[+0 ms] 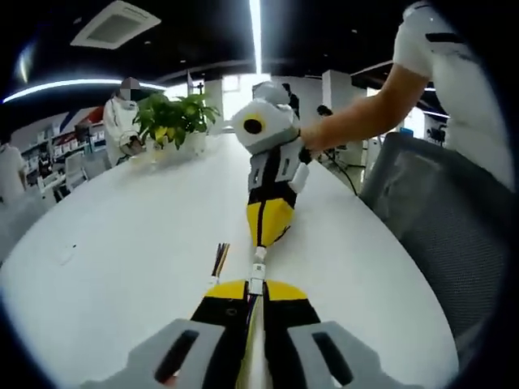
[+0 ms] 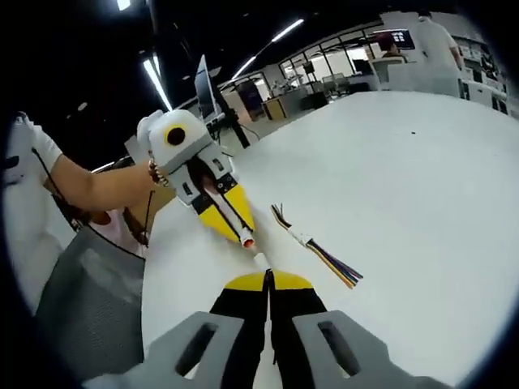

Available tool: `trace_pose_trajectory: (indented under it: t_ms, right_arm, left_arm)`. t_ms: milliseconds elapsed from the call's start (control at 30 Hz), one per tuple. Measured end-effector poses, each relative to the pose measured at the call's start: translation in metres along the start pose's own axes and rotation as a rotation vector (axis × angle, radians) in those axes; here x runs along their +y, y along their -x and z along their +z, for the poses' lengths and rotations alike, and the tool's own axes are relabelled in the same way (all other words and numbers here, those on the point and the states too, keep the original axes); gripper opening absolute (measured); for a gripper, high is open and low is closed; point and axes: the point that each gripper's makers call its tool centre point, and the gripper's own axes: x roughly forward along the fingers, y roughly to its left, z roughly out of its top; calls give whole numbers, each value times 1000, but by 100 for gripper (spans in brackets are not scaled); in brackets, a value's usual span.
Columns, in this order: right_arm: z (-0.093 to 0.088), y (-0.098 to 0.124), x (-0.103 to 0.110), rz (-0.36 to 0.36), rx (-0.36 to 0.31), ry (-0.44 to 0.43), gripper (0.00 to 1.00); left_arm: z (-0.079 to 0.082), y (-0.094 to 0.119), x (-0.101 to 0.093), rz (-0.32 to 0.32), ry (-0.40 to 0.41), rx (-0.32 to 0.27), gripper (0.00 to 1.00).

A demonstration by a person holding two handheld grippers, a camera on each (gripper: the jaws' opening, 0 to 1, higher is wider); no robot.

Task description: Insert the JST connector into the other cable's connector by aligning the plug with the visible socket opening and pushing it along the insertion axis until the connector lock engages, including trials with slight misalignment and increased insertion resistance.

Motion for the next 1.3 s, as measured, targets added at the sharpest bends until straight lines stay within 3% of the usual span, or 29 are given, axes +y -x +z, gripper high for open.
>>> trace_pose_trajectory:
  t_ms: [167,567,867,1300]
  right_arm:
    - [5,-1,5,2,20,-10,0]
    - [-1,-3,4,-1,88,29,0]
    - [-1,-4,3,-9,106,42,0]
    - [-5,-6,-1,-49,189,86,0]
  left_arm:
    - [-1,-1,-2,-4,-35,25,0]
    - [-4,-4,-9,2,-98,79,0]
    - [-3,-6,-6,14,-117,89,0]
    - [-4,-11,-7,8,-131,103,0]
